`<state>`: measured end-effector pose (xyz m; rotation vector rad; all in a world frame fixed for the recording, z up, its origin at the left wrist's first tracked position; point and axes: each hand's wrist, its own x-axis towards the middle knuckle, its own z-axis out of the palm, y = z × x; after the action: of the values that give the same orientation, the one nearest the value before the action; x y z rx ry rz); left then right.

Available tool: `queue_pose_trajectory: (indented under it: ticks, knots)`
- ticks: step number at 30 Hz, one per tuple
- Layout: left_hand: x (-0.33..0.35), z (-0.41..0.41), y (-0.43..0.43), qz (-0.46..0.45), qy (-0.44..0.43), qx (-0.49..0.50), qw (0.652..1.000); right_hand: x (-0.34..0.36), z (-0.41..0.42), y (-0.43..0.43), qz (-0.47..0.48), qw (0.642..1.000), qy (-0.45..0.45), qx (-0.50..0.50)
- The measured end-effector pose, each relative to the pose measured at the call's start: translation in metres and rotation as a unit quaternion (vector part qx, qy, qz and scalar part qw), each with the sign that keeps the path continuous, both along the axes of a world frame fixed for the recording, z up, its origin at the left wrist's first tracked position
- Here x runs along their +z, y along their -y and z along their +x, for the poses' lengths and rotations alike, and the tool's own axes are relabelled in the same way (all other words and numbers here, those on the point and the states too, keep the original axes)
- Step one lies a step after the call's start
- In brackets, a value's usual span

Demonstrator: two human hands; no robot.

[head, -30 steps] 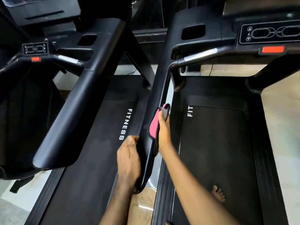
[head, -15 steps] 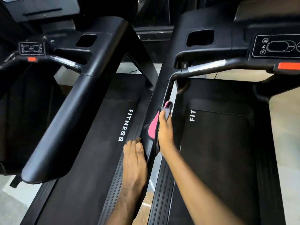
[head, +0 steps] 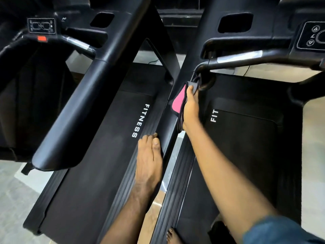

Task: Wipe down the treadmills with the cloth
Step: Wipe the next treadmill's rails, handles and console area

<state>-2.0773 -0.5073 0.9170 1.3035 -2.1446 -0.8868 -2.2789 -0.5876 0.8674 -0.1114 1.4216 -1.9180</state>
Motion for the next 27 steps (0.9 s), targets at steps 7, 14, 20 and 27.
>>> queue_pose_trajectory:
  ticks: [7, 14, 20, 27]
  knots:
    - [0.0, 0.0, -0.002, -0.004, 0.006, 0.003, 1.0, 0.009, -0.058, 0.03, 0.062, 0.994, 0.086, 0.0]
    - [0.0, -0.002, -0.001, -0.004, 0.014, 0.01, 1.0, -0.013, -0.005, 0.011, -0.01, 1.0, 0.024, -0.006]
    - [-0.001, -0.003, 0.001, 0.006, 0.01, 0.019, 1.0, -0.032, -0.049, 0.034, -0.029, 0.993, 0.113, -0.021]
    - [-0.001, -0.002, 0.001, -0.003, -0.003, 0.01, 1.0, -0.082, 0.042, -0.009, -0.06, 0.98, 0.185, -0.038]
